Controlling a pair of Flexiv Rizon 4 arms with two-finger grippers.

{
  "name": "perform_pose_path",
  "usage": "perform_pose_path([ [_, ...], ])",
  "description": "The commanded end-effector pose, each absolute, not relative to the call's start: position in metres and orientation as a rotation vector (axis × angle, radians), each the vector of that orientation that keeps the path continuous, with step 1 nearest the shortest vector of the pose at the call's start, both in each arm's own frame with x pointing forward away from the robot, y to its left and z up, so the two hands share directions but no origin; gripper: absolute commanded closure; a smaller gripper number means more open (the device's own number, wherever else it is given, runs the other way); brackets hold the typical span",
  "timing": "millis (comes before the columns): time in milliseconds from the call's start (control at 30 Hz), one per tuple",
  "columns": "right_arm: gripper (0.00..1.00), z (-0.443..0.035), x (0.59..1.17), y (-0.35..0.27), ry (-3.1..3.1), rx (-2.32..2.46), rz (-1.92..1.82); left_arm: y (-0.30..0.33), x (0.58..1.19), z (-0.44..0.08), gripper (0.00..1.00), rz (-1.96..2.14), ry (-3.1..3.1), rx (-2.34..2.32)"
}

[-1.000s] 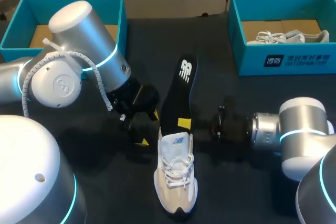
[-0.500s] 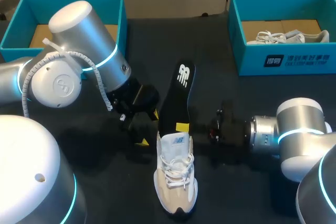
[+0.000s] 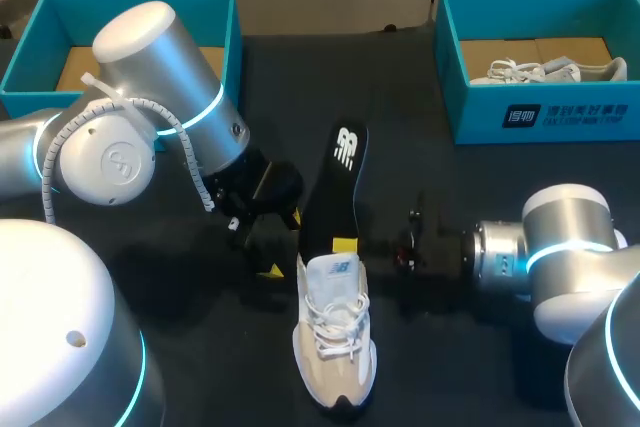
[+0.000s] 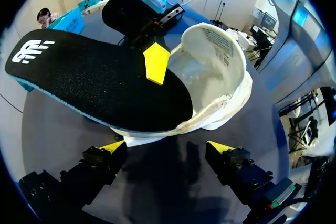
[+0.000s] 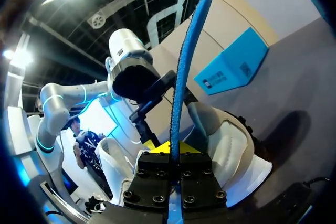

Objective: Take the shoe out of the shoebox, open the shoe tongue, remove and reinsert the insole, then place the shoe into the shoebox

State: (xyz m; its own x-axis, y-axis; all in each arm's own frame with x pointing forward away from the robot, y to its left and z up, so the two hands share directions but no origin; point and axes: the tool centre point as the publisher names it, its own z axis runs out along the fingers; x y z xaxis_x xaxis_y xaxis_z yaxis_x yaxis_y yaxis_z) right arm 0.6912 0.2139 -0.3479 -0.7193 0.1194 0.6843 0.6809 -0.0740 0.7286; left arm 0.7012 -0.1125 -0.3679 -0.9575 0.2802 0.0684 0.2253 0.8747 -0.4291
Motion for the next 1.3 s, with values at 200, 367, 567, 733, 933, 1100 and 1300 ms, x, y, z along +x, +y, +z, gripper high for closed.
perform_pose_path([
  [200, 1.00, -0.343, 0.683, 0.218, -1.844, -0.826, -1.738, -0.113, 0.701, -0.367, 0.00, 0.639, -2.920, -0.395],
  [367, 1.00, -0.346, 0.683, 0.219, -1.851, -0.838, -1.683, -0.113, 0.701, -0.367, 0.00, 0.639, -2.920, -0.395],
  [567, 1.00, -0.353, 0.683, 0.216, -1.838, -0.843, -1.640, -0.113, 0.701, -0.367, 0.00, 0.639, -2.920, -0.395],
  [733, 1.00, -0.354, 0.682, 0.213, -1.841, -0.846, -1.616, -0.113, 0.701, -0.367, 0.00, 0.639, -2.920, -0.395],
  [933, 1.00, -0.353, 0.679, 0.209, -1.856, -0.839, -1.536, -0.113, 0.701, -0.367, 0.00, 0.639, -2.920, -0.395],
  [1100, 1.00, -0.353, 0.678, 0.207, -1.862, -0.831, -1.513, -0.113, 0.701, -0.367, 0.00, 0.639, -2.920, -0.395],
  [1300, 1.00, -0.360, 0.679, 0.208, -1.843, -0.817, -1.503, -0.113, 0.701, -0.367, 0.00, 0.639, -2.920, -0.395],
])
